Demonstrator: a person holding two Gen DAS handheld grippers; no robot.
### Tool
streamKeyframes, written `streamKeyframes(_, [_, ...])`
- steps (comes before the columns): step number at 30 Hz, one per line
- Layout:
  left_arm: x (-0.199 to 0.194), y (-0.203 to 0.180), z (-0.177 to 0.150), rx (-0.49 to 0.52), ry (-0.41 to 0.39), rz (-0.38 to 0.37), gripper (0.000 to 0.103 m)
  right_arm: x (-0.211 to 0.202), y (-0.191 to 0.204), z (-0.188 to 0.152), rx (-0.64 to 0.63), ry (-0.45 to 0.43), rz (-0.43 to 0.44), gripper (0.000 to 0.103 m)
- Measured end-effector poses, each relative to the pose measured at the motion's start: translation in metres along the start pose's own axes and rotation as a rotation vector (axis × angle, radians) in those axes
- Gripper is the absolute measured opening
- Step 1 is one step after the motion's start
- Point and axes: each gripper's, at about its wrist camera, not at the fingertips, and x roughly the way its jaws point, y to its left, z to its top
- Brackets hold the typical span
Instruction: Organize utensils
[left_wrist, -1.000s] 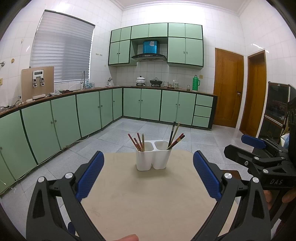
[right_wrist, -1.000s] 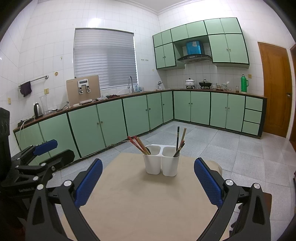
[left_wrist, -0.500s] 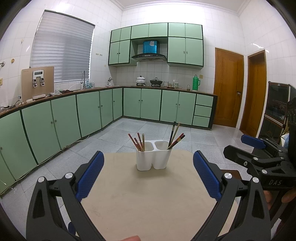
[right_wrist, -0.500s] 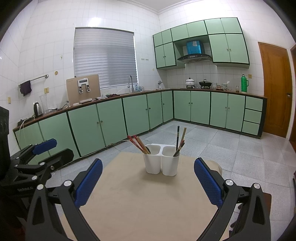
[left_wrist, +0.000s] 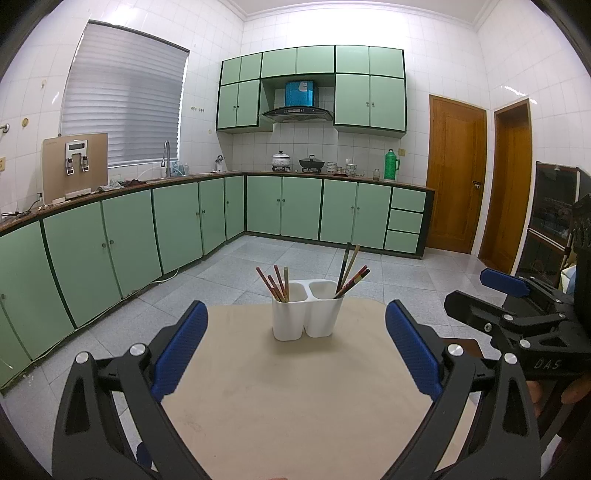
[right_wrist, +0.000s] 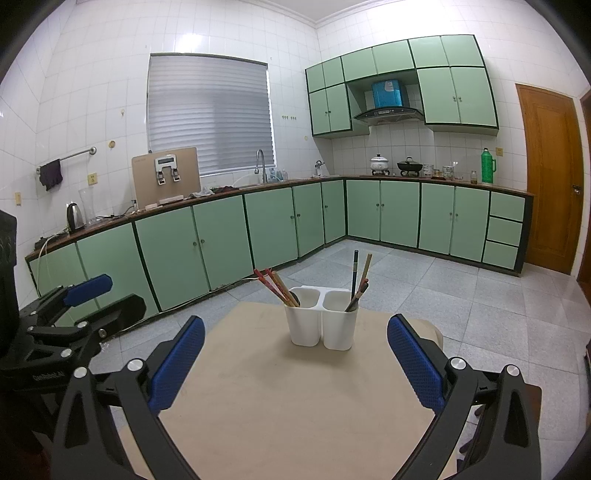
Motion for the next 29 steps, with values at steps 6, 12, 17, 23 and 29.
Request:
streamKeyframes(6, [-0.0018, 0.0013, 0.0015, -0.002, 0.000, -0.006, 0.094, 0.0017, -0.0007, -0.0020, 0.003, 0.005, -0.001, 0.097])
streamKeyframes(12, [-0.0040, 0.0061, 0.0042, -0.004, 0.000, -0.007, 0.094, 0.0022, -0.0015, -0.0021, 0.003, 0.006, -0.002, 0.097])
streamKeyframes(17, [-0.0039, 0.0044, 0.0047, -0.002, 0.002, -0.005, 0.094, 0.0041, -0.0017, -0.0038, 0.006, 0.008, -0.002, 0.097])
streamKeyframes(23, [-0.0040, 0.0044, 0.0049, -0.001, 0.006, 0.001, 0.094, 0.0053, -0.0021, -0.0051, 0.007, 0.009, -0.003, 0.097])
streamKeyframes(29, [-0.0039, 0.0058, 0.0049, -0.001, 0.008, 0.002, 0.094, 0.0066, -0.0035, -0.0074, 0.008, 0.011, -0.005, 0.097])
